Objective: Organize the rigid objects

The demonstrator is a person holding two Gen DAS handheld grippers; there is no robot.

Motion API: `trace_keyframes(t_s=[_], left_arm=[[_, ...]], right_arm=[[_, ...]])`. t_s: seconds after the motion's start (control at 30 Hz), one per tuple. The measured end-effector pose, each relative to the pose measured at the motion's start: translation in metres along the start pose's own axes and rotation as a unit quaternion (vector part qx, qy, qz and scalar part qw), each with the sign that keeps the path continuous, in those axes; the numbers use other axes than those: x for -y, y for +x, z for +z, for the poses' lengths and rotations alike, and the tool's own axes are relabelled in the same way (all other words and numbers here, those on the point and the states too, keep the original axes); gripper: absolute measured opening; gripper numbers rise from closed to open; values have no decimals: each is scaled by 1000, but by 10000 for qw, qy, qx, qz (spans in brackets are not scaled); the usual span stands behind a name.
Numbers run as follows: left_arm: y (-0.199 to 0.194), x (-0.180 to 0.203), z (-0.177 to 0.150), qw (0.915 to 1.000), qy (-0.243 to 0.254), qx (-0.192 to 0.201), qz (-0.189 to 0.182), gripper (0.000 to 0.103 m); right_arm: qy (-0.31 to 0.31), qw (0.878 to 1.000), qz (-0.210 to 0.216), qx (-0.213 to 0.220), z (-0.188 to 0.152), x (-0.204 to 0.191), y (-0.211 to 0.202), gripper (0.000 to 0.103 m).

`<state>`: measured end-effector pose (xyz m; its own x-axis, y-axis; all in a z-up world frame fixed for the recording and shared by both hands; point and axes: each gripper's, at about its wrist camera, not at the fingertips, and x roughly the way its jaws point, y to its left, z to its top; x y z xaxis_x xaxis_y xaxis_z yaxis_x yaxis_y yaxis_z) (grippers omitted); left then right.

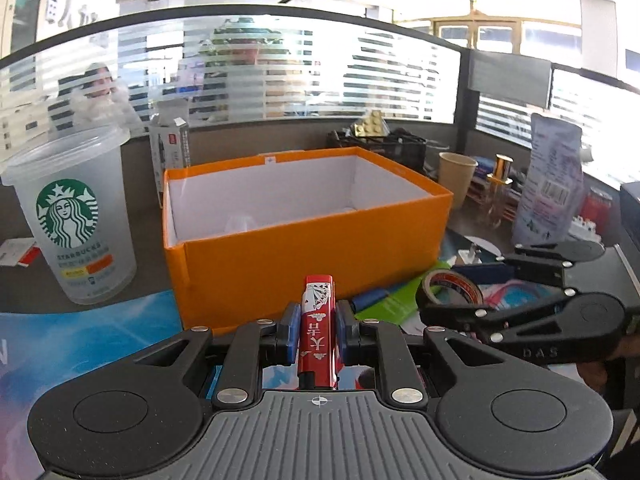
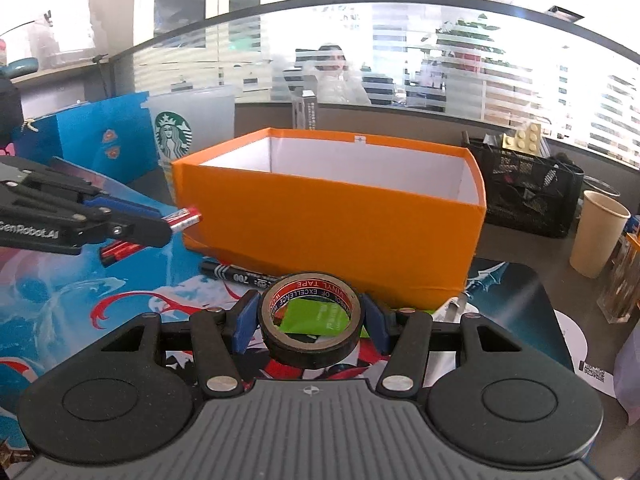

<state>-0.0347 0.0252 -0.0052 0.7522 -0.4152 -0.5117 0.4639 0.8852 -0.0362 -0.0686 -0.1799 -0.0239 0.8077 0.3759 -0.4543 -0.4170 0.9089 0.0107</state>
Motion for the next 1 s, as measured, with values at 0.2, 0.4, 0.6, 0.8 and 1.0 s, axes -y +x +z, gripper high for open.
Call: trace_keyframes(t_s=[0.2, 0.4, 0.6, 0.8, 1.0], left_arm=[[-6, -3, 8, 9998, -45, 181, 81, 17], [-8, -9, 17, 9992, -144, 320, 203, 17], [-13, -8, 26, 9984, -98, 484, 265, 17], [-12, -7, 33, 9979, -82, 562, 304, 17], [-10, -8, 37, 9976, -91, 612, 317, 17]], right_arm=[[-104, 9998, -80, 175, 8, -8, -9, 52], [-200, 9991, -121, 363, 18, -15, -16, 52], [-257, 9982, -91, 543, 25, -21, -22, 52], [-273, 9975, -115, 640, 28, -23, -26, 52], [-263, 9973, -125, 671, 27, -25, -28, 52]])
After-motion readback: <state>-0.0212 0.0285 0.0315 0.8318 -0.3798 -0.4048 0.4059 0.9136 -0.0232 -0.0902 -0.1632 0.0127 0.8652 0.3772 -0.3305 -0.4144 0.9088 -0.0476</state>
